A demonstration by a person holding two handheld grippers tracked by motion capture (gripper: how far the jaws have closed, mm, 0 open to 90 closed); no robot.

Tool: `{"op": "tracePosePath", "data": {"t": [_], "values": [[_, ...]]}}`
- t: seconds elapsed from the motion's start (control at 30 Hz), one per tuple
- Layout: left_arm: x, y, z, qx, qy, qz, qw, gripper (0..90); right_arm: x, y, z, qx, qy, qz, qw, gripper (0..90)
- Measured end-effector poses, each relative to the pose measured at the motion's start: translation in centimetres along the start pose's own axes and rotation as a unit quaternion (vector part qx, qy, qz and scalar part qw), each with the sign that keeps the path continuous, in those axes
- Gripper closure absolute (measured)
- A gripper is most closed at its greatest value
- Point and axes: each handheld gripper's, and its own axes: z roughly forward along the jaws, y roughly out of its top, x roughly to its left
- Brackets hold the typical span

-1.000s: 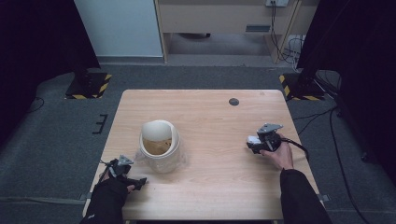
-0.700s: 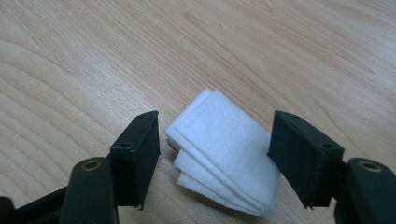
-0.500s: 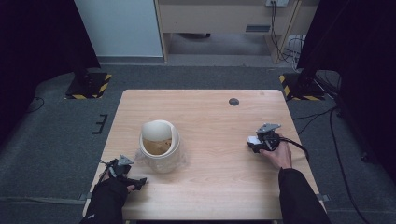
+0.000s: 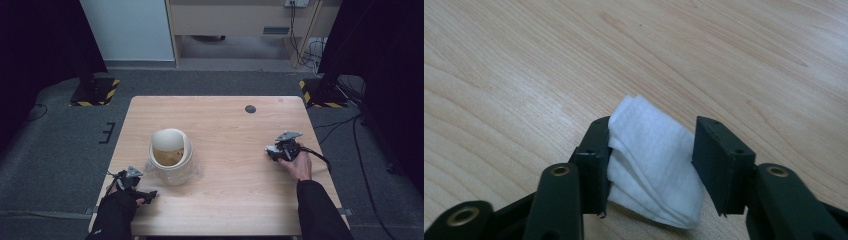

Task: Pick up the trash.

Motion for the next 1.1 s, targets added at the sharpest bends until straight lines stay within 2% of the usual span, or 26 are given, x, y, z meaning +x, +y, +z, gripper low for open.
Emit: {"op": "tracePosePath", "data": {"t": [0.23,0.33,0.5,0.6,0.73,0.9,1.1], "values": [[0.0,0.0,0.0,0.0,0.0,0.0,1.0,5.3,-0.2,0.1,-0.2,-0.005,0.004,0.024,0.9997,69.9],[0.0,0.0,0.0,0.0,0.0,0.0,1.0,5.3,-0.3,0.0,-0.4,-0.012,0.009,0.042,0.999,75.2],[0.0,0.0,0.0,0.0,0.0,0.001,1.0,5.3,-0.5,0.1,-0.9,-0.015,0.012,0.055,0.9983,77.6],[0.0,0.0,0.0,0.0,0.0,0.0,1.0,5.3,-0.4,0.3,-1.3,-0.027,0.018,0.064,0.9974,78.0],[0.0,0.0,0.0,0.0,0.0,0.002,1.0,5.3,-0.4,0.7,-2.2,-0.058,0.03,0.076,0.9949,78.0],[0.0,0.0,0.0,0.0,-0.001,0.002,1.0,5.1,-0.3,1.4,-3.8,-0.103,0.044,0.092,0.9894,78.9],[0.0,0.0,0.0,-0.001,-0.001,0.003,1.0,5.1,-0.4,1.7,-5.3,-0.139,0.052,0.103,0.9835,78.9]]}}
